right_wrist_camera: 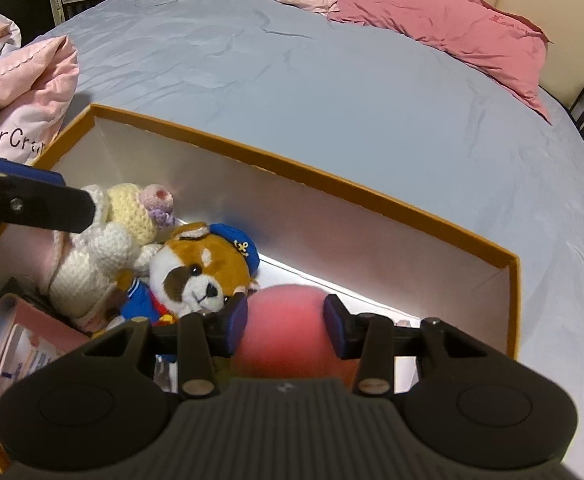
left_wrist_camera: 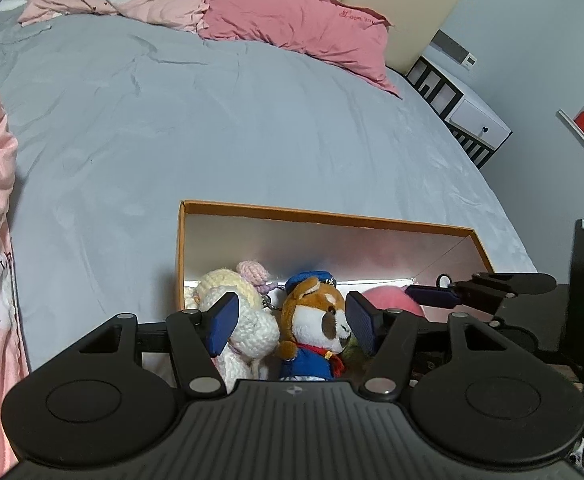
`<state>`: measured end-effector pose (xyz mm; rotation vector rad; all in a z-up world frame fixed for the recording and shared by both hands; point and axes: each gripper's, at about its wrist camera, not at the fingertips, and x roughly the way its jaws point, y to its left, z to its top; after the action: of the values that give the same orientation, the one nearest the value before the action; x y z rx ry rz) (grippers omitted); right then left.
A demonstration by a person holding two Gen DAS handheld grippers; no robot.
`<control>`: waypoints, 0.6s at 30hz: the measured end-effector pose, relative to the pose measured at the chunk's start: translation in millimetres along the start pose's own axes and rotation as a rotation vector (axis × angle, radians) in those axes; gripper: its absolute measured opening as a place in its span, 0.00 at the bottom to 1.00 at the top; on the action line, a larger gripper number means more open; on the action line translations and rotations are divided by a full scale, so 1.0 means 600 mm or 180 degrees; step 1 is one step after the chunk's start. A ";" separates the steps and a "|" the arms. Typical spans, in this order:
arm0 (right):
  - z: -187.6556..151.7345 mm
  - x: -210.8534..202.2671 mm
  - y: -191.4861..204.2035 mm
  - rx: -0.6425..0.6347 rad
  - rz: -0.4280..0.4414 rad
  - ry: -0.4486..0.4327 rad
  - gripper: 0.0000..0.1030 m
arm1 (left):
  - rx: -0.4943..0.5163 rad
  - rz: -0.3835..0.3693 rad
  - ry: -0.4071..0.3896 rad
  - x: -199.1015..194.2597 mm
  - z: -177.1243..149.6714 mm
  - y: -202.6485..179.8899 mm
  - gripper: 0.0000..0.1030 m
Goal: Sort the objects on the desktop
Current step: 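Release the red panda plush with the left gripper while the right gripper releases the pompom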
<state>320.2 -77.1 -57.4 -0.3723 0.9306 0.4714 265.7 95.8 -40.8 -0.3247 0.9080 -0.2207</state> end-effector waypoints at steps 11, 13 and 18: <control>-0.050 -0.124 0.011 0.0262 0.0033 -0.0630 0.44 | 0.0325 0.0043 -0.0345 -0.055 -0.025 -0.063 0.68; -0.070 -0.149 0.013 0.0332 0.0049 -0.0781 0.44 | 0.0347 0.0043 -0.0379 -0.066 -0.030 -0.074 0.68; -0.122 -0.204 0.018 0.0553 0.0097 -0.1154 0.46 | 0.0468 0.0089 -0.0505 -0.102 -0.055 -0.107 0.68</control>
<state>202.7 -131.8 3.4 -0.1083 0.6192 0.4636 199.6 50.0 8.6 -0.1902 0.7347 -0.2314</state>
